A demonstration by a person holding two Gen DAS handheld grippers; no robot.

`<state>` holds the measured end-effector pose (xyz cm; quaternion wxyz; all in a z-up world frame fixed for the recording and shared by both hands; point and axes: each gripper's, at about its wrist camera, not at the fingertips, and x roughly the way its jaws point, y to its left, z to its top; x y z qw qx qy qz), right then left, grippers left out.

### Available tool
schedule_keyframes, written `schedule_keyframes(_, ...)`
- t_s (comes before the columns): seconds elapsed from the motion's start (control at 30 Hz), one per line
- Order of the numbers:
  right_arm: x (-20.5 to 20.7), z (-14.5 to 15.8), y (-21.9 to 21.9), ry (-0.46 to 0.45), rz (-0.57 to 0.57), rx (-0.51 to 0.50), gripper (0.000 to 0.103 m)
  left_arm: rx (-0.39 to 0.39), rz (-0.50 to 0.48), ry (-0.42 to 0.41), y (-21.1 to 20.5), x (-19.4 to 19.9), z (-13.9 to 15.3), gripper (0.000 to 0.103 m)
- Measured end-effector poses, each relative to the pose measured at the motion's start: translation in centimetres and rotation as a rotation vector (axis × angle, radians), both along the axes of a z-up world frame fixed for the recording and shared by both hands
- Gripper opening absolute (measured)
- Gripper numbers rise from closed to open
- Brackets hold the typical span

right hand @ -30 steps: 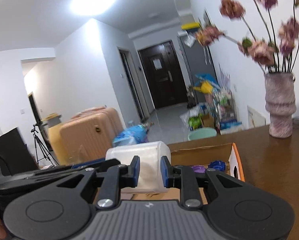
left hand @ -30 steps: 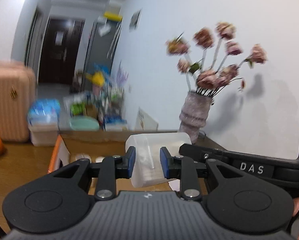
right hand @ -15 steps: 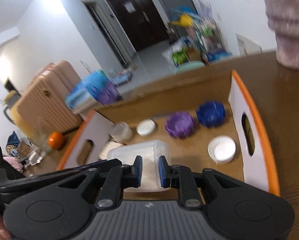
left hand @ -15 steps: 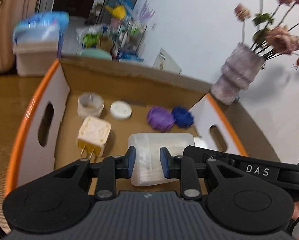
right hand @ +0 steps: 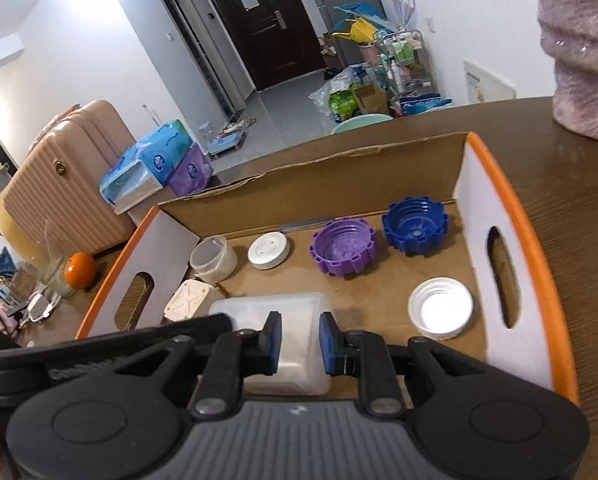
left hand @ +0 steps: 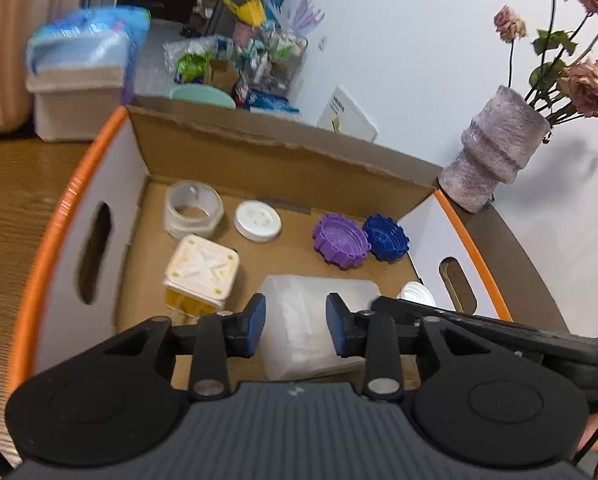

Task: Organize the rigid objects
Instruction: 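Open both grippers to set the plastic box down inside the cardboard box, then withdraw both open grippers back toward the lint roller and green bottle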

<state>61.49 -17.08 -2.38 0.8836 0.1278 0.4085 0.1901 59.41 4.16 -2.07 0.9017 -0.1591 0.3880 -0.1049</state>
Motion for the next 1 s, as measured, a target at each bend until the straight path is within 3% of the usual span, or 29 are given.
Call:
schedule_keyframes(0.17,-2.2,3.2,-0.5,-0.088,-0.006,-0.040,0.022,0.129,-0.010,-0.081,0.4,-2.9,2.8,0.060)
schedule_keyframes(0.27,-4.4,5.4,-0.4,-0.164,0.003,-0.091,0.023,0.200,0.024,-0.188,0.8,-5.5,5.0,0.071)
schedule_keyframes(0.47,-9.7,8.4,-0.3,-0.299,0.026,-0.167,0.025,0.238,0.035,-0.319,1.1,-10.8,7.5,0.086)
schedule_keyframes(0.63,-13.5,9.3,-0.6,-0.381,0.018,-0.192,0.039,0.293,0.036,-0.439,0.4,-15.6,8.3,0.095)
schedule_keyframes(0.7,-14.9,9.5,-1.0,-0.407,0.004,-0.171,0.050,0.294,0.037,-0.463,0.3,-17.3,8.4,0.097)
schedule_keyframes(0.87,-18.4,9.7,-1.6,-0.460,-0.012,-0.129,0.051,0.302,0.033,-0.499,0.5,-21.5,8.8,0.098)
schedule_keyframes(1.0,-21.5,9.6,-1.9,-0.519,-0.033,-0.130,0.061,0.311,0.063,-0.542,0.6,-24.6,8.9,0.099)
